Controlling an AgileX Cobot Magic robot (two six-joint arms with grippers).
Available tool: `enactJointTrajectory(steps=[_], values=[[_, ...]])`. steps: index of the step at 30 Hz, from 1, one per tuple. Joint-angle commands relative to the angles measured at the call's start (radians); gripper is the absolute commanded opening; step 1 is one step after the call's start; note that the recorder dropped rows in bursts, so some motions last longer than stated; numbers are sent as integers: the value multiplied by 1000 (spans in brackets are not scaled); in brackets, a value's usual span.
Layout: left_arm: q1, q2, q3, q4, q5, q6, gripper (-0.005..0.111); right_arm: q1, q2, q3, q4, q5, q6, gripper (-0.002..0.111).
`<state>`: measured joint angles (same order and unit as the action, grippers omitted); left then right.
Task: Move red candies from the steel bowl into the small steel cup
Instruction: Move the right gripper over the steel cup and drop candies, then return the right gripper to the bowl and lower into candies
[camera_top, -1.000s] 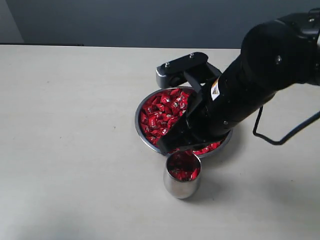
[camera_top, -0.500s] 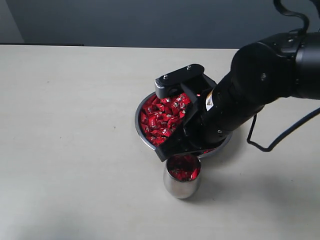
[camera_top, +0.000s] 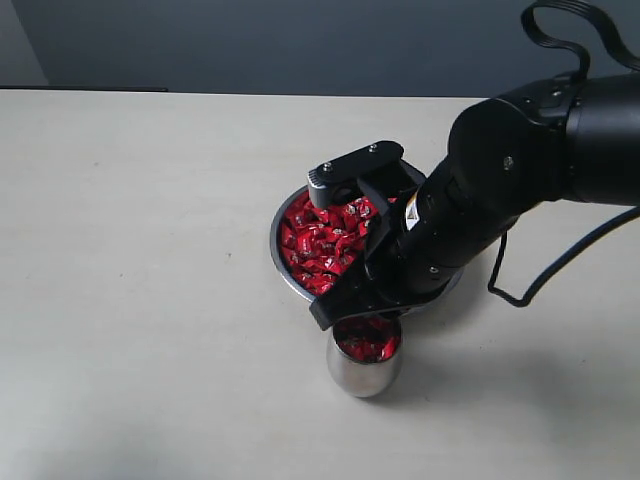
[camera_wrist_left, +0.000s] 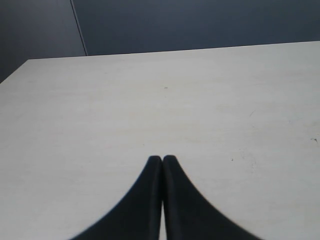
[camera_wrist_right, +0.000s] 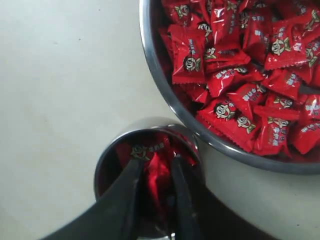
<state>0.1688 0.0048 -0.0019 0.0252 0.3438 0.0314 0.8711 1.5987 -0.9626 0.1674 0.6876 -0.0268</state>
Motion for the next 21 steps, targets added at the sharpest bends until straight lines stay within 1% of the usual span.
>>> enactJointTrajectory(steps=[1,3,5,14,18,21], values=[[2,-5,2,2,-10,-2,0,3,2,4,1,-10,1,26],[2,-5,2,2,-10,-2,0,3,2,4,1,-10,1,36],[2,-5,2,2,-10,-2,0,3,2,4,1,-10,1,40],[2,-5,2,2,-10,-2,0,3,0,-14,6,-10,1,39],[2,-5,2,2,-10,-2,0,1,-3,-73,-52,-1,1,39],[2,-5,2,2,-10,-2,0,1,-3,-128,-149,-4,49,39]])
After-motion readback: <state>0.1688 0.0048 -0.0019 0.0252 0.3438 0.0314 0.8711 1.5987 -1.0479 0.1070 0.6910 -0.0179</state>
